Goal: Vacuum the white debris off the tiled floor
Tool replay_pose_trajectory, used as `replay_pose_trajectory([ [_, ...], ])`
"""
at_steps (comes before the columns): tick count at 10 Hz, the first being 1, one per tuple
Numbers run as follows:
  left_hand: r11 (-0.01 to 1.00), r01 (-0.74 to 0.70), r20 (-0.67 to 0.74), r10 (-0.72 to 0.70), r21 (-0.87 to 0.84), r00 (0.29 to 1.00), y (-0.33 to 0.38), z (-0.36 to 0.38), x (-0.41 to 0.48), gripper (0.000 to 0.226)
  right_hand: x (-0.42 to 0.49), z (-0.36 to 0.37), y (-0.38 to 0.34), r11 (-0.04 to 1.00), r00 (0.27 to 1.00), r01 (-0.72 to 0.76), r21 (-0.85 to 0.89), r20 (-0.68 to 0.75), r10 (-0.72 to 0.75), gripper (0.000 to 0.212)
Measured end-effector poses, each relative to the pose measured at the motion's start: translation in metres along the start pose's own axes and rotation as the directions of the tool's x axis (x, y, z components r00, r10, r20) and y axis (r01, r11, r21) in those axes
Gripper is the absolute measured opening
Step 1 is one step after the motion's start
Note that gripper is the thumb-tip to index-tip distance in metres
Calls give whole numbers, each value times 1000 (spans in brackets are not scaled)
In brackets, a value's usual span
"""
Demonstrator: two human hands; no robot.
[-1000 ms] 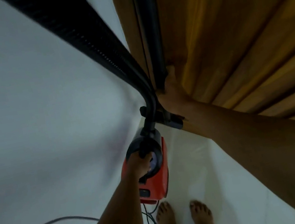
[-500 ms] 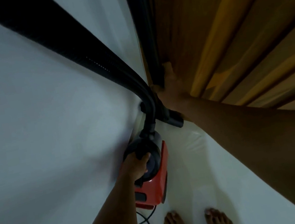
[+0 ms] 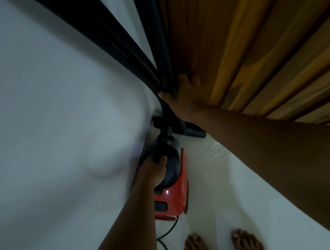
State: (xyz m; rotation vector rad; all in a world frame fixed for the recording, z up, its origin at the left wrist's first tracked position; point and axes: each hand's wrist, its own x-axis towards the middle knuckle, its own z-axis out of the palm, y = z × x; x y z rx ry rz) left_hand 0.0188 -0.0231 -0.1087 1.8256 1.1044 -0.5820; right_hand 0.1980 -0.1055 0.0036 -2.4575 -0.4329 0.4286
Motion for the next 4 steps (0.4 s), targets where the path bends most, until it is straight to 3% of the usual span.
replay_pose_trajectory([
  [2, 982, -49, -39, 57, 181, 998, 19, -16, -12, 51, 0, 16, 5, 990, 979, -132, 44, 161, 123, 83],
  [4, 989, -81, -51, 88, 125, 995, 37, -32, -26, 49, -4, 20, 9, 971, 965, -202, 132, 196, 174, 69],
])
